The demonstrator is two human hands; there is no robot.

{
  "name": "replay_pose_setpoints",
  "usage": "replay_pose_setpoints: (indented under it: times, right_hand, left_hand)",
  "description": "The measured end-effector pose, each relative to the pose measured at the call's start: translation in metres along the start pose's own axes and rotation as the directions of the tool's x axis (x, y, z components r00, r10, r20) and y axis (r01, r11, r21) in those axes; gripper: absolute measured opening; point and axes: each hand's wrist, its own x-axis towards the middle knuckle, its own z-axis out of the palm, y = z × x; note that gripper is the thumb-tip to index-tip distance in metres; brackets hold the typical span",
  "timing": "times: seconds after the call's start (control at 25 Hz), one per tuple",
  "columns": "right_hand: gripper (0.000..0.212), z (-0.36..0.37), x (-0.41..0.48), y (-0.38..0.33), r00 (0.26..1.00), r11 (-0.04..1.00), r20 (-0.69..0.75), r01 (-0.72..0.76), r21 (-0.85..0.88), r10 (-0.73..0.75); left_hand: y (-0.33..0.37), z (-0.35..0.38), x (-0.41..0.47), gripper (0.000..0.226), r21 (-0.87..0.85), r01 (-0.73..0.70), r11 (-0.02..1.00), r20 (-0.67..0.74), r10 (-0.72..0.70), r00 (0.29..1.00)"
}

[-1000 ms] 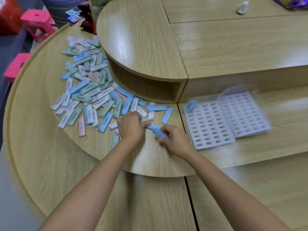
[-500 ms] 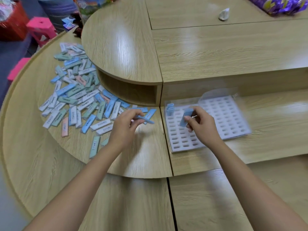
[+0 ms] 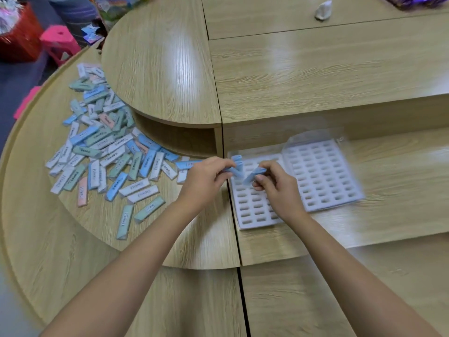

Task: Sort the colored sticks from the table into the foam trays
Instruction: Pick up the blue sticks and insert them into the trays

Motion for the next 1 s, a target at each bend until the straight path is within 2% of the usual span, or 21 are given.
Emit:
replay_pose_setpoints:
  times: [0.08, 0.2, 0.48, 0.76, 0.88, 1.0]
  right_hand:
    - [0.017, 0.002, 0.001, 0.005, 1.0, 1.0, 0.012, 0.008, -0.003, -0.008]
    - [0.018, 0.006, 0.003, 0.007, 1.0, 1.0, 0.011, 0.016, -0.011, -0.016]
    - [0.017, 0.014, 0.01, 0.001, 0.993, 0.986, 0.042, 0.113, -0.124, -0.109]
    - [0.01, 0.02, 0.007, 0.008, 0.985, 0.963, 0.032, 0.17, -0.211, -0.168]
    - [0.008, 0.022, 0.01, 0.012, 0.971, 0.919, 0.002, 0.225, -0.323, -0.238]
    - [0.012, 0.027, 0.01, 0.012, 0.956, 0.884, 0.028, 0.28, -0.375, -0.291]
  left_hand:
    - [0.001, 0.002, 0.003, 0.02, 0.064, -0.034, 0.997, 0.042, 0.031, 0.999]
    - [0.01, 0.005, 0.011, 0.024, 0.151, 0.004, 0.989, 0.087, -0.017, 0.996]
    - [0.0, 0.018, 0.007, 0.012, 0.201, -0.131, 0.971, -0.068, 0.147, 0.987]
    - [-0.009, 0.026, 0.004, 0.015, 0.302, -0.174, 0.937, -0.118, 0.218, 0.969]
    - [-0.011, 0.023, 0.004, 0.015, 0.227, -0.143, 0.963, -0.086, 0.166, 0.982]
    - [-0.008, 0.015, 0.002, 0.021, -0.021, 0.006, 1.0, -0.042, -0.007, 0.999]
